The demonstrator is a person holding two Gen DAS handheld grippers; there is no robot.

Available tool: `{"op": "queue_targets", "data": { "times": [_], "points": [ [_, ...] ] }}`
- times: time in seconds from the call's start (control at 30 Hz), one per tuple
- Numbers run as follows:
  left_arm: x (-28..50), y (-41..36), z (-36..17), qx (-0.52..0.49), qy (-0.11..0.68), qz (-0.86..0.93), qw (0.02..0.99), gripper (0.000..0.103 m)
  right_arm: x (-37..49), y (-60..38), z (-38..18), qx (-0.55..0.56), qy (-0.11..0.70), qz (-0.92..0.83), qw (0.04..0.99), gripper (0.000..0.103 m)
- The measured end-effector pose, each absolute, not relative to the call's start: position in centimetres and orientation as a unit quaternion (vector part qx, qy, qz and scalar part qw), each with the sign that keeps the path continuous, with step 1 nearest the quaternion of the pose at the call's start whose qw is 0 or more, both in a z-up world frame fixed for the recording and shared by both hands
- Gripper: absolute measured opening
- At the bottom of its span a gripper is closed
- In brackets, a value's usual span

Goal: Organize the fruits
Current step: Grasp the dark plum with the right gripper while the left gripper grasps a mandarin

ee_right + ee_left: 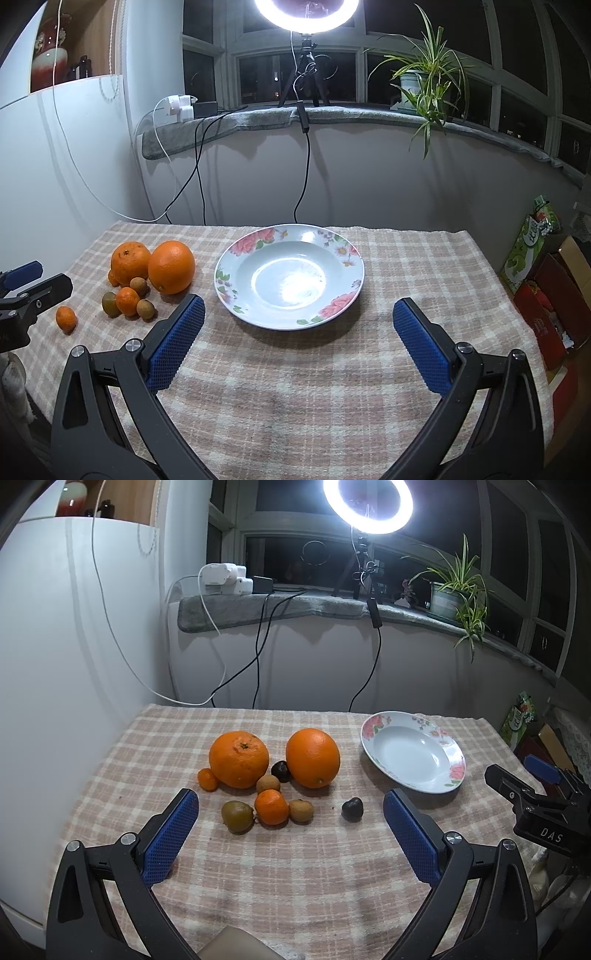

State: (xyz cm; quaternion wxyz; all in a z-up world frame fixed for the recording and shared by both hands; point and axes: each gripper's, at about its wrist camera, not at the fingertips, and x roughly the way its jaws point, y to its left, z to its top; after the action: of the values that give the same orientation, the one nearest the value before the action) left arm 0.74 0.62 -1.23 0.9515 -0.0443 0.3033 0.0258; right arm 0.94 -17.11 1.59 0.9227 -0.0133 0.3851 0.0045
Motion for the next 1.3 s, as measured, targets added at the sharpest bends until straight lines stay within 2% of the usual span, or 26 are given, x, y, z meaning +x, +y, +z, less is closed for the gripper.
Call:
{"op": "queue_targets", "data": {
  "times": [0.63, 1.2, 1.3],
  "points": [
    [-0.5, 3.9, -1.9, -0.068, 0.306, 0.041, 0.949, 0.1, 0.9, -15.9, 1.4, -0.007, 0.393, 0.042, 0.918, 0.103],
    [-4.3, 11.9, -6.6, -0.121, 0.356, 0.132, 0.917, 0.1, 2.1, -11.6, -1.9, -0.011, 0.434, 0.139, 0.89, 0.103],
    [-4.4, 12.1, -7.2, -0.125, 0.364, 0.13, 0.914, 0.099, 2.3, -10.6, -2.6, -0.021, 0.442, 0.153, 0.884, 0.1]
  ]
}}
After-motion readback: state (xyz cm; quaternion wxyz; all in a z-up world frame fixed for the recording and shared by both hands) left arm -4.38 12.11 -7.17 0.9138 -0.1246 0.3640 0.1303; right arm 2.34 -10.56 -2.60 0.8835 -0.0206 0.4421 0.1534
